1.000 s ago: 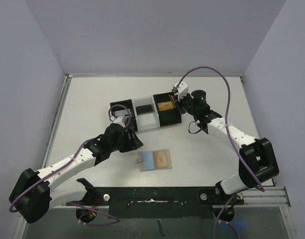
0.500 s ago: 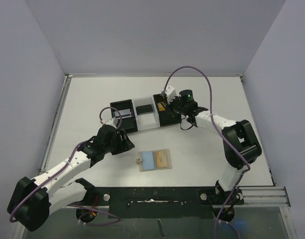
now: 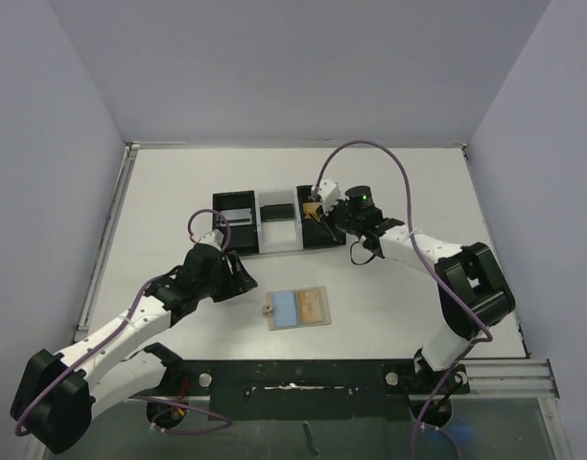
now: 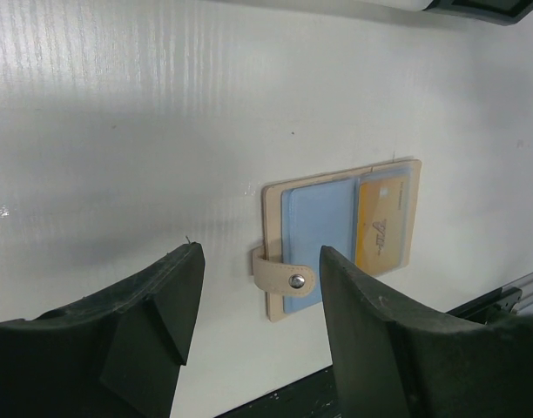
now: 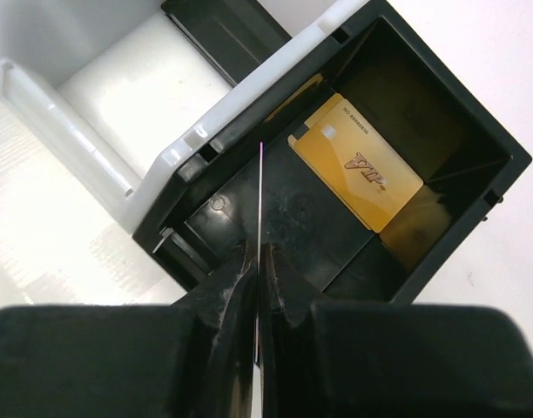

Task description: Take the credit cards out of the card holder

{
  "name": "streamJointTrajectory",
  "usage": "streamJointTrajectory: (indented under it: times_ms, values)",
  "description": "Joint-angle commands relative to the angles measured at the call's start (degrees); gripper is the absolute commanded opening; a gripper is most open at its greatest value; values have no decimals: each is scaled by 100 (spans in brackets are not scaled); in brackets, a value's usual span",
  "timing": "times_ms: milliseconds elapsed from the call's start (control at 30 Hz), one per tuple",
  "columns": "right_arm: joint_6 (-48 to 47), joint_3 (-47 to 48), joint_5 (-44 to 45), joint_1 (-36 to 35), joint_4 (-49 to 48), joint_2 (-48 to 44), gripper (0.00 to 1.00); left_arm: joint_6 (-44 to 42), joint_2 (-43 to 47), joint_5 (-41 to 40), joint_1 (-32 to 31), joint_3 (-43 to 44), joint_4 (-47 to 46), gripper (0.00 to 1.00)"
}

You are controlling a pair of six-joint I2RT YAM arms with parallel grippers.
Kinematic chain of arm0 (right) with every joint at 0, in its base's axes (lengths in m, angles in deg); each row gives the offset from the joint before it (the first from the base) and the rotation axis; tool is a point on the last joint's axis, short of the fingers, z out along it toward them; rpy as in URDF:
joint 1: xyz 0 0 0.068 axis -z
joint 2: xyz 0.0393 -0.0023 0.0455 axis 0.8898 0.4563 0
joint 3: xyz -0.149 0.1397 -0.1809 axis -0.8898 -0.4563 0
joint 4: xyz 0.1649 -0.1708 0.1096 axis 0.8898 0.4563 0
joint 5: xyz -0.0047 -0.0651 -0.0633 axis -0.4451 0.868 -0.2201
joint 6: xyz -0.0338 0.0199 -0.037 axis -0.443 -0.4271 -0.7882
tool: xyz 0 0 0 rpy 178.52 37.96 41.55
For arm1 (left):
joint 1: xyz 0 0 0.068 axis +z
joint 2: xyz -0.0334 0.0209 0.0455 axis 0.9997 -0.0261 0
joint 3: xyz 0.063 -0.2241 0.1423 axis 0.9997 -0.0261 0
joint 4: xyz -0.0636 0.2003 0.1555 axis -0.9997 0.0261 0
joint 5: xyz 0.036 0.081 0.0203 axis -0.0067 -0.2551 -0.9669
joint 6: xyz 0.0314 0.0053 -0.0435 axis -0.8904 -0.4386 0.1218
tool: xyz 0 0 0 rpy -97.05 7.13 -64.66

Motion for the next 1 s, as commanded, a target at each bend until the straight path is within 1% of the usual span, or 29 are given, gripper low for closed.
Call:
streamJointTrajectory:
  times_ms: [0, 133, 200, 300, 367, 433, 467, 633, 767, 833, 967]
  values:
    - [89, -121, -105, -91, -2, -585, 0, 134, 129, 65, 38, 126, -173, 55]
    - [152, -368, -146, -152, 82, -986, 0, 122, 123, 77, 41, 111, -138, 55]
    - [175, -460, -89, -152, -44, -1182, 0, 113, 130, 69, 43, 115, -127, 55]
    - [-149, -368, 163, -123, -235, -1209, 0, 104, 146, 58, 54, 130, -163, 55]
    - [-529, -151, 200, -80, -264, -989, 0, 67, 118, 43, 54, 168, -182, 55]
    - [-1260, 116, 4, -66, -107, -752, 0, 31, 88, 19, 53, 234, -143, 55]
    - [-1365, 157, 84, -49, -231, -645, 0, 25, 76, -10, 54, 252, -124, 56]
    - [-1808, 563, 435, -34, -234, -103, 0, -75, 186, -97, 65, 290, -19, 59]
    - [-1835, 718, 733, -16, -632, 296, 4, -157, 295, -155, 104, 241, 95, 62]
    - [-1939, 831, 703, -7, -661, 449, 4, -122, 306, -139, 108, 243, 135, 63]
    - [-2074, 1127, 910, -10, -729, 916, 3, -184, 375, -155, 111, 360, 269, 63]
